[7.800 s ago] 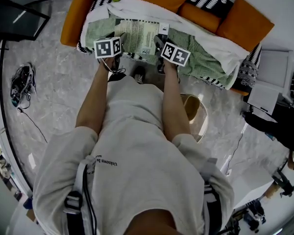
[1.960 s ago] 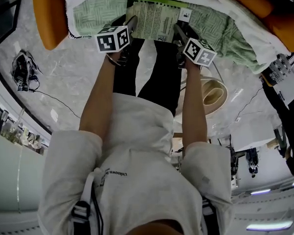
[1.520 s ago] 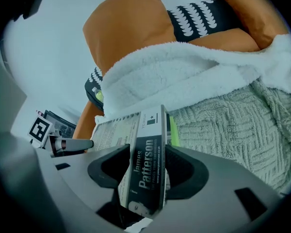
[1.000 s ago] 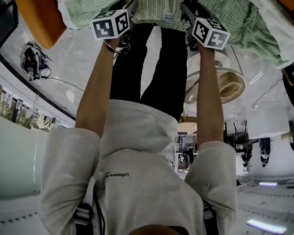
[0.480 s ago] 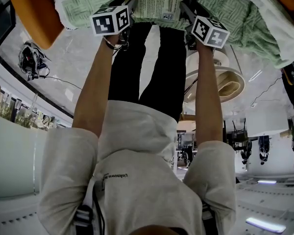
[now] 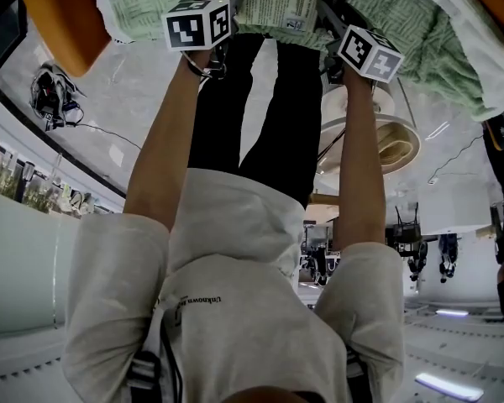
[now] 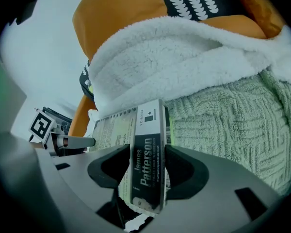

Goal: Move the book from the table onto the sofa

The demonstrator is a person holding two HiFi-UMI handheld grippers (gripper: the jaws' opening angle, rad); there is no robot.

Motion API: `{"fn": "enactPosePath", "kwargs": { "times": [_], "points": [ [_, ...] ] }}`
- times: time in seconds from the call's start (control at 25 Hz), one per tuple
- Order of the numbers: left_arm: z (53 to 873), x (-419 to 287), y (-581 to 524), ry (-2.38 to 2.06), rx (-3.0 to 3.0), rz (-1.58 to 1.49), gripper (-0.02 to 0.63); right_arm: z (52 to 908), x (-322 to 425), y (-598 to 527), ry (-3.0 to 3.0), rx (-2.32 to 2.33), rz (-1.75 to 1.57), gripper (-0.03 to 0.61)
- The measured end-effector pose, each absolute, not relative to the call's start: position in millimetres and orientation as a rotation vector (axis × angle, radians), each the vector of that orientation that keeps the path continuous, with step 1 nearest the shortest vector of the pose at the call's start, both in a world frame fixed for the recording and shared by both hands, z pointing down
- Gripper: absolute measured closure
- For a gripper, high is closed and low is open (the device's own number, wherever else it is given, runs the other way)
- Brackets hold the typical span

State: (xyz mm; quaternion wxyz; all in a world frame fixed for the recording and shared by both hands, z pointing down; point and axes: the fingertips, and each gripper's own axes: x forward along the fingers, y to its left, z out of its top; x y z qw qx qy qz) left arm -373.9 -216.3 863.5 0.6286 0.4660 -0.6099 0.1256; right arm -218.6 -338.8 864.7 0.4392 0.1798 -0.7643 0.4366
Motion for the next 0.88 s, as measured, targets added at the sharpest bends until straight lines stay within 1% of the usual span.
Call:
{"fn": "enactPosePath", "kwargs": {
  "times": [0.4, 0.76, 0.88],
  "points": [
    [865.2, -373.4, -216.3, -1.366, 1.133, 0.261, 0.439, 867.4, -217.3, -337.1, -1.895, 0.393, 1.108, 0.354],
    [866.5, -368.9, -212.6, -1.379, 1.176, 0.236, 0.433, 866.3, -217.1, -334.4, -2.001, 0.360, 1.076, 0.354],
    [866.8, -376.9, -219.5, -1.395, 1.235, 0.211, 0.430, 867.9, -223.5, -340.3, -2.059, 0.352, 1.069, 0.354]
  ]
}}
